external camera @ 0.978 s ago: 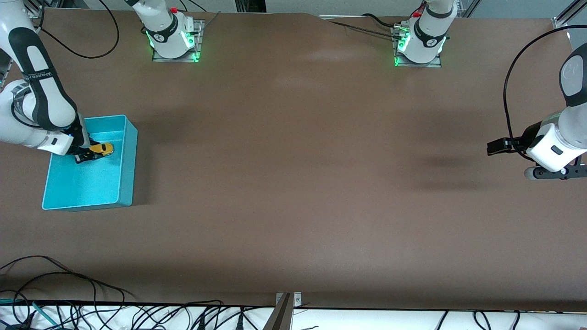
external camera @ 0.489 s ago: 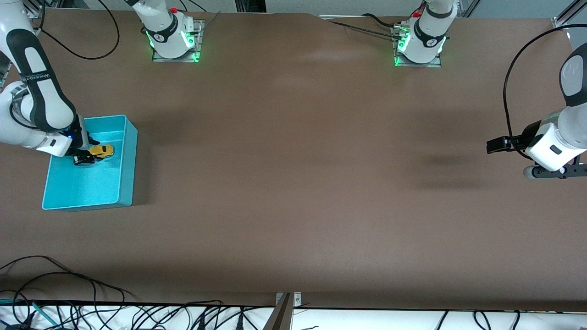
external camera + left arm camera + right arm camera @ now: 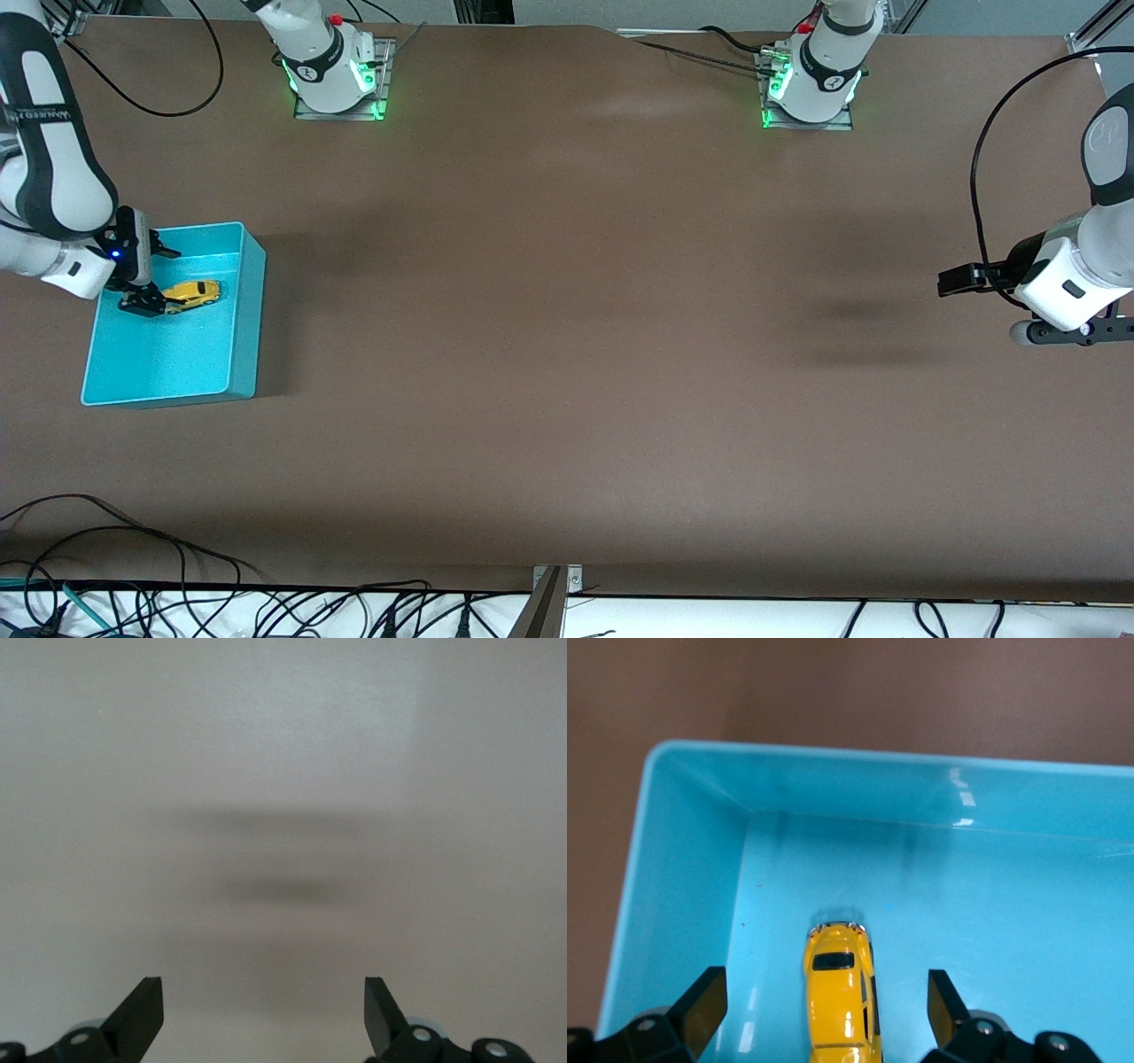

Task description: Wind up and store yellow beetle car

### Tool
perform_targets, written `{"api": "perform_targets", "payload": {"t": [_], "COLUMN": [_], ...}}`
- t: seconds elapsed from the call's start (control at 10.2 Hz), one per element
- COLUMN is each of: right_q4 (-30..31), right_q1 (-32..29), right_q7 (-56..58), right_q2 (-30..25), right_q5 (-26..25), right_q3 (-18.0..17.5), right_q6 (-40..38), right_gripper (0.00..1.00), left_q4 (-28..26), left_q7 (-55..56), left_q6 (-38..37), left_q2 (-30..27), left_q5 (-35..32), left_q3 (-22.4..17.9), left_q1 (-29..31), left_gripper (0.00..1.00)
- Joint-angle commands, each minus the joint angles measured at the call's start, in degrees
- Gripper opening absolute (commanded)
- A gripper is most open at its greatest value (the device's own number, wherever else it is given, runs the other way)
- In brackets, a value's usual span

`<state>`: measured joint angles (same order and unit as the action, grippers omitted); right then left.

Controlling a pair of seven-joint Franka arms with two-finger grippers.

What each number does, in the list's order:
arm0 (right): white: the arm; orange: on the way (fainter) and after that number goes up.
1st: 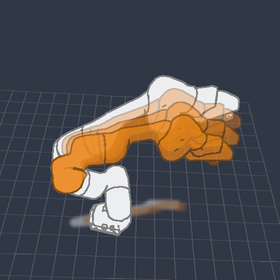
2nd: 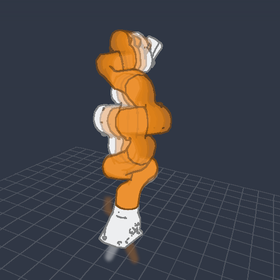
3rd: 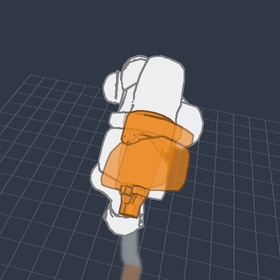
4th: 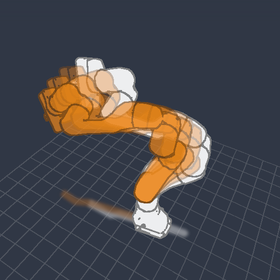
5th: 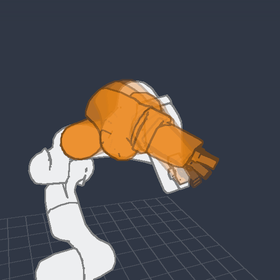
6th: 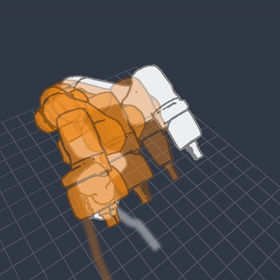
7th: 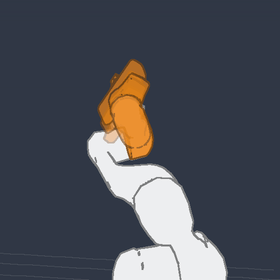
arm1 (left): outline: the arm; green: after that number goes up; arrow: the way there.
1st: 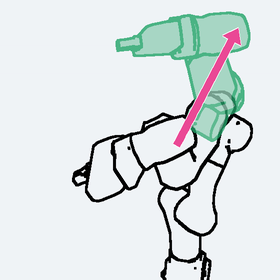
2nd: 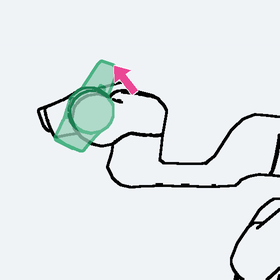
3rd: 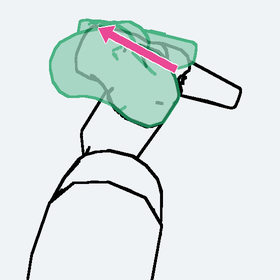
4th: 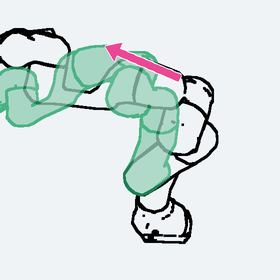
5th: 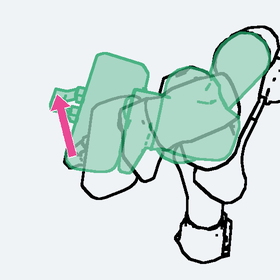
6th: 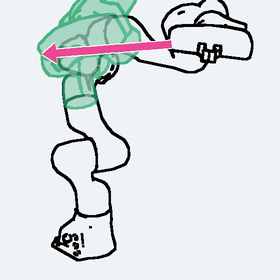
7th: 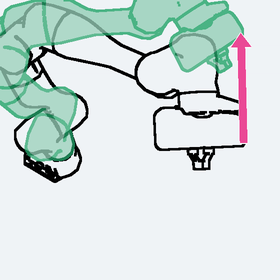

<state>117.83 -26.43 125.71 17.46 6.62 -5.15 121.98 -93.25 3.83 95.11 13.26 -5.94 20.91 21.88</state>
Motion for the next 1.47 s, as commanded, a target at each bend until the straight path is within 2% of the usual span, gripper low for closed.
{"api": "perform_targets", "payload": {"t": [0.0,0.2,0.49,0.78,0.98,1.08,1.37], "right_q4": [0.38,0.65,1.35,1.18,1.0,1.0,1.0], "right_q1": [-0.03,0.15,1.29,5.67,7.61,9.36,14.02], "right_q7": [-7.11,-16.07,-35.55,-55.59,-70.64,-75.48,-100.86], "right_q2": [-5.13,-9.88,-16.65,-20.88,-21.24,-22.37,-27.29], "right_q5": [1.02,1.02,1.02,1.2,5.84,6.03,5.25], "right_q3": [-1.52,-3.8,-4.42,-4.78,-4.6,-4.51,-4.43], "right_q6": [-3.94,-7.44,-14.13,-14.58,-13.61,-13.88,-14.49], "right_gripper": [1.0,1.0,1.0,1.0,1.0,1.0,1.0], "left_q4": [1.23,1.23,1.23,1.23,1.23,1.23,1.23], "left_q7": [-1.98,-1.98,-1.98,-1.98,-1.98,-1.9,-1.89], "left_q6": [-1.33,-1.24,-1.33,-1.24,-1.24,-1.33,-1.24], "left_q2": [0.37,0.37,0.37,0.28,0.37,0.37,0.37], "left_q5": [1.45,1.45,1.45,1.45,1.45,1.45,1.45], "left_q3": [-0.16,-0.16,-0.16,-0.16,-0.16,-0.08,-0.16], "left_q1": [0.27,0.27,0.27,0.27,0.27,0.27,0.27], "left_gripper": [1.0,1.0,1.0,1.0,1.0,1.0,1.0]}}
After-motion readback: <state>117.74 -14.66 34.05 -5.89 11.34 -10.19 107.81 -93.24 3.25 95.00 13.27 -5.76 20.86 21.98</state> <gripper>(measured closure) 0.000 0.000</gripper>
